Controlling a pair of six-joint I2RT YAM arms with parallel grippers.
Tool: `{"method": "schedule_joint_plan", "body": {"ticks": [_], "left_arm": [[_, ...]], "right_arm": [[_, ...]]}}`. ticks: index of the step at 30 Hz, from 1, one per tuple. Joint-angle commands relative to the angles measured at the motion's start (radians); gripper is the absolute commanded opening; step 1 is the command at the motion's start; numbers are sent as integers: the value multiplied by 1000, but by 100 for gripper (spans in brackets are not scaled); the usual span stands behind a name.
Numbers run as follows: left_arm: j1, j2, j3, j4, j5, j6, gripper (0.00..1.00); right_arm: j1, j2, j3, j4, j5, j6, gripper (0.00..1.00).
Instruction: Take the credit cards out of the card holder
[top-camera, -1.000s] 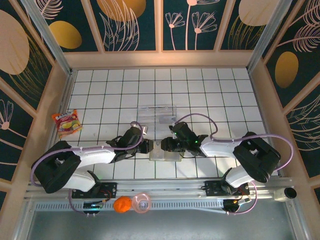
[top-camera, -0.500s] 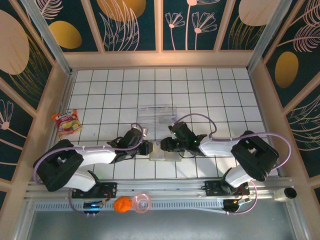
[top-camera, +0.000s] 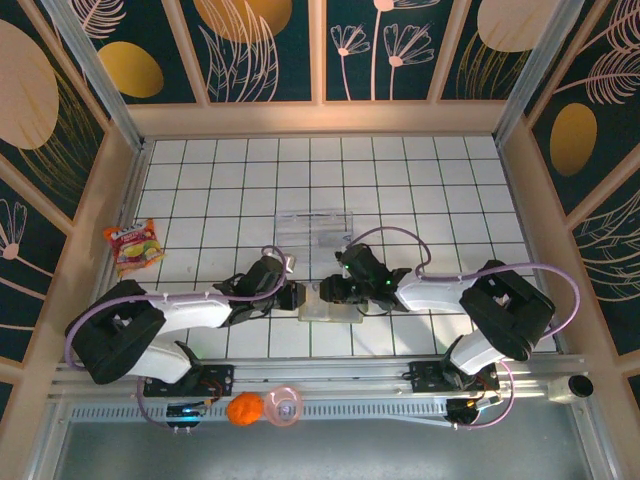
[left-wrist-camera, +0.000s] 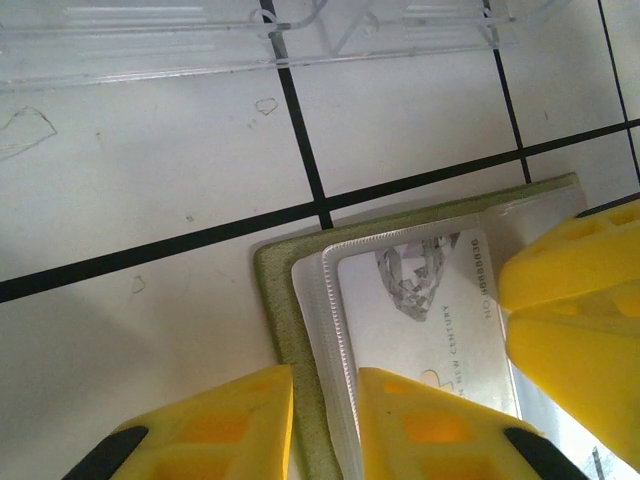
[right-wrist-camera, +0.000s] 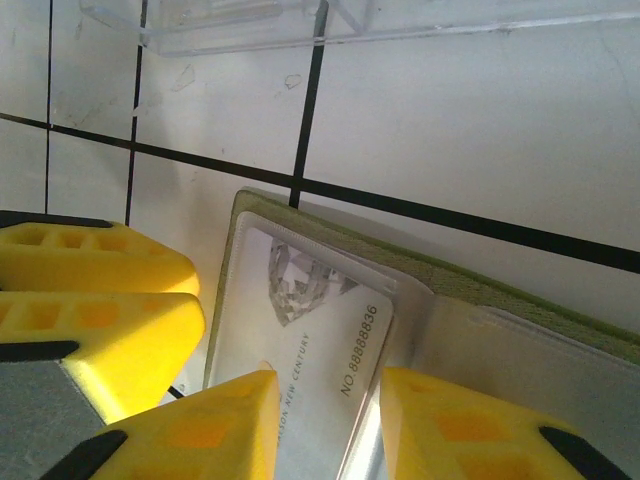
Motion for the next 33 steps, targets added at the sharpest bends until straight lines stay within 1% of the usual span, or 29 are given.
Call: {"method": "schedule_joint_plan", "body": {"ticks": [1,5,9,17,23,28,33], "left_arm": [[-4,-13,-14,22,14,-7,25],[-4,-6,-16,28,19,-9,24],[-4,-3,-18,30,21,-8,23],[-4,-3,-17,30,21,-5,23],[-4,17,-14,50,36,-11,22],[-3,11,-18,44,33,-13,23],[-4,15,-27,57,43,-19,24]], "right_arm": [[14,-5,7,-26,19,13,32],[23,5,6,16,-5,3,32],[35,7,24,21,-10,-13,32],[39,-41,20,12,1,-20,32],[40,-1,27,23,-30,-20,32],[40,41,38,-26,4,-15,32],[48,46,22,-6,-2,-11,31]]}}
